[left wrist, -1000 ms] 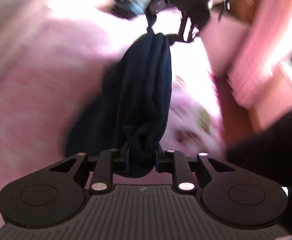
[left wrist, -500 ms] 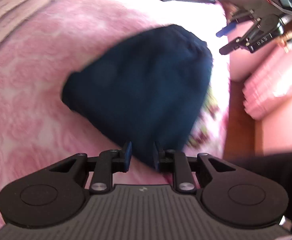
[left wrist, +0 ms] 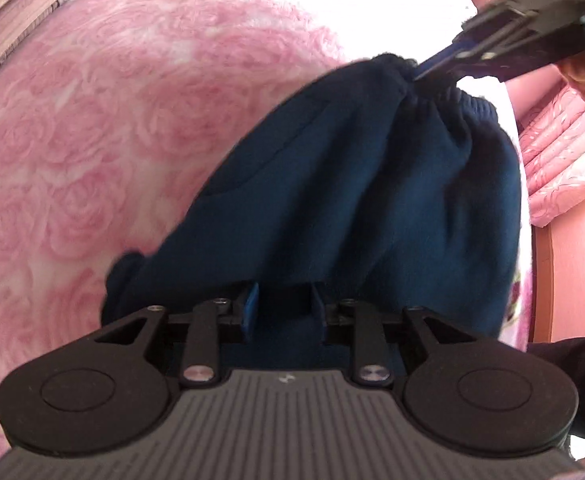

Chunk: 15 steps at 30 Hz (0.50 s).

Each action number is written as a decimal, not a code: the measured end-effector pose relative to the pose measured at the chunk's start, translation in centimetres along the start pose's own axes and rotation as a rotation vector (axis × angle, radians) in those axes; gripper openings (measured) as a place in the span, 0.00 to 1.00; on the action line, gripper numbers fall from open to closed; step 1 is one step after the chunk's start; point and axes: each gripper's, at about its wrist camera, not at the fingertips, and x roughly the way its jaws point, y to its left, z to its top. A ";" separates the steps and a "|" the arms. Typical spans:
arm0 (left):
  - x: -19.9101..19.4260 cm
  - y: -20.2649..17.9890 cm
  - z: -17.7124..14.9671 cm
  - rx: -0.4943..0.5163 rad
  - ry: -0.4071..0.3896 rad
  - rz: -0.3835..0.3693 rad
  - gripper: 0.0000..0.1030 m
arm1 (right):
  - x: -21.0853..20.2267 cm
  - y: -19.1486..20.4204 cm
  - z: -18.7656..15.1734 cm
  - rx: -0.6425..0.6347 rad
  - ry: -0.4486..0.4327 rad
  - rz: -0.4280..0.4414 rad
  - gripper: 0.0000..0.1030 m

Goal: Fold clothes

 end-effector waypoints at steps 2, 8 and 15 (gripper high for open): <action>-0.9 -0.5 1.7 0.004 -0.023 -0.030 0.23 | -2.2 -0.2 -1.1 0.073 -0.043 -0.012 0.44; 1.1 -3.5 8.8 0.075 -0.090 -0.159 0.26 | -4.3 -1.4 -6.9 0.380 -0.056 -0.067 0.63; 6.1 -6.1 10.8 0.194 0.007 -0.187 0.30 | -2.4 -3.8 -9.9 0.685 -0.080 -0.033 0.37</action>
